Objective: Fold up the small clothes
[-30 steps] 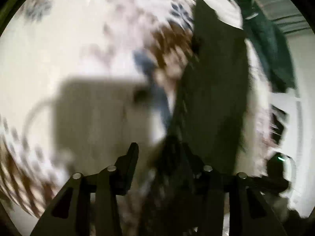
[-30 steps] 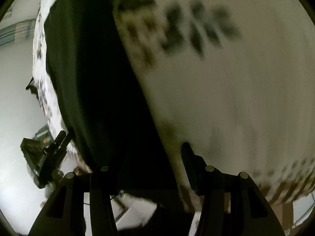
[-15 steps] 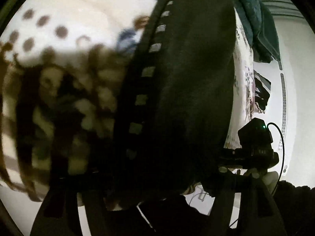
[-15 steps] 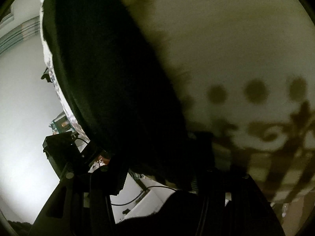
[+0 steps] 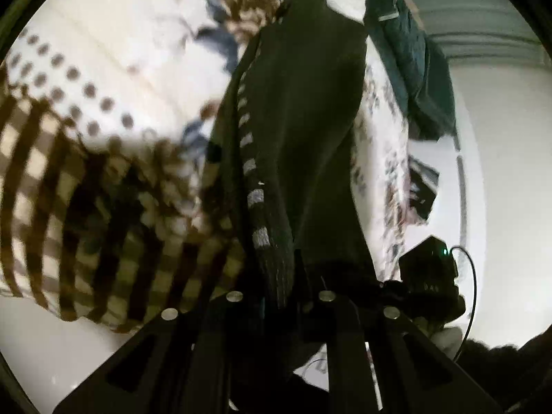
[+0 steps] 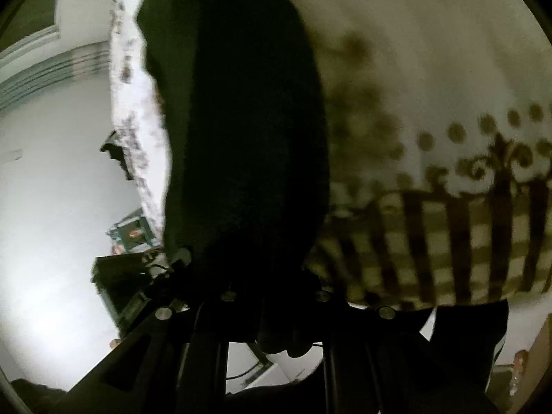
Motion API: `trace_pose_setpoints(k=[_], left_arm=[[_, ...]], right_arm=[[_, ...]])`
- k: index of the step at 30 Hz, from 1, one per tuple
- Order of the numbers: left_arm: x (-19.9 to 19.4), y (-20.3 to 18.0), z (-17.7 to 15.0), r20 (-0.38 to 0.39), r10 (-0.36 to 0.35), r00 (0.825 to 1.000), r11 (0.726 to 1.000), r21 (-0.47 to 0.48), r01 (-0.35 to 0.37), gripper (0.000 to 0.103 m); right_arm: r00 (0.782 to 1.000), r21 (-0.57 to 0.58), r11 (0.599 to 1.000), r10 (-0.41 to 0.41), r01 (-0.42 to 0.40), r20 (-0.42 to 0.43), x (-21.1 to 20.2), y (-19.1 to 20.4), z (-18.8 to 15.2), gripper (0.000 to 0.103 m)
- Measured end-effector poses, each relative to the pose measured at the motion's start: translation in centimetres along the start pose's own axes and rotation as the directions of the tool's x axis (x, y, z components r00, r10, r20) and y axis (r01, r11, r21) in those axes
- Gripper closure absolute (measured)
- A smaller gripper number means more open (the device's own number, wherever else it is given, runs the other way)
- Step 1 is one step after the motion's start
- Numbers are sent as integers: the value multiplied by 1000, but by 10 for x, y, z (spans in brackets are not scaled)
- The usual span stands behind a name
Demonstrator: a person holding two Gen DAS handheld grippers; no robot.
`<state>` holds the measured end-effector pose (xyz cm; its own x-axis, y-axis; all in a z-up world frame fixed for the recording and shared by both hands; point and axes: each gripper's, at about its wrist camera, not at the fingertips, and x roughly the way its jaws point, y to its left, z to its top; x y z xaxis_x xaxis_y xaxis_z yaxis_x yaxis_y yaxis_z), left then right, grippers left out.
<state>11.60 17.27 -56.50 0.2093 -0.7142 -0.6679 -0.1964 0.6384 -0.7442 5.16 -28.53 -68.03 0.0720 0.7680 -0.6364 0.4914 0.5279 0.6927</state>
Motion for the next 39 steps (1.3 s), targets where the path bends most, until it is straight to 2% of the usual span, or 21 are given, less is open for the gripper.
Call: trace_pose_setpoints(k=[3,6,11,14,17,21,26,29,32,34,35,37,39], left_arm=[[-9,-22,14,26,-9,1000,1000,15,9,94],[-15,-51,33,60,-17,998,999,44,14,94],[-26,-93,95,140,-67,988,993,104,52,94],[-24,-104,141,177,-81,981,990,125,59,94],[-7,-115,190,208,-79,975,989,137,51,94],[21,-118,254,248,-59,967,995,95,36,94],[54,-112,322,270,-45,962,998,48,33,91],[76,-101,359,259,1,966,1000,-21,5,90],[91,-86,383,270,50,962,997,-67,-33,80],[92,-78,392,290,32,956,996,-93,-5,60],[91,-73,398,309,10,951,993,-112,26,55],[88,-67,401,329,-2,944,989,-140,50,46],[78,-69,397,347,-1,938,990,-132,49,46]], right_arm=[[998,-22,999,45,-45,31,-16,22,-2,91],[993,-40,996,87,-84,77,-30,56,14,91],[976,-74,986,158,-149,147,-61,98,61,91],[962,-119,980,180,-158,203,-72,127,112,91],[946,-153,975,199,-163,255,-80,151,173,91],[934,-178,971,206,-159,291,-85,173,253,91],[946,-157,981,158,-117,284,-70,192,353,90],[958,-103,987,147,-126,246,-54,195,406,87],[965,-55,989,144,-135,221,-42,192,444,84],[958,-48,987,161,-154,237,-42,191,460,80],[954,-52,986,164,-155,250,-43,192,466,67],[950,-62,986,166,-155,264,-49,194,477,48],[953,-92,987,152,-132,262,-56,199,480,45]])
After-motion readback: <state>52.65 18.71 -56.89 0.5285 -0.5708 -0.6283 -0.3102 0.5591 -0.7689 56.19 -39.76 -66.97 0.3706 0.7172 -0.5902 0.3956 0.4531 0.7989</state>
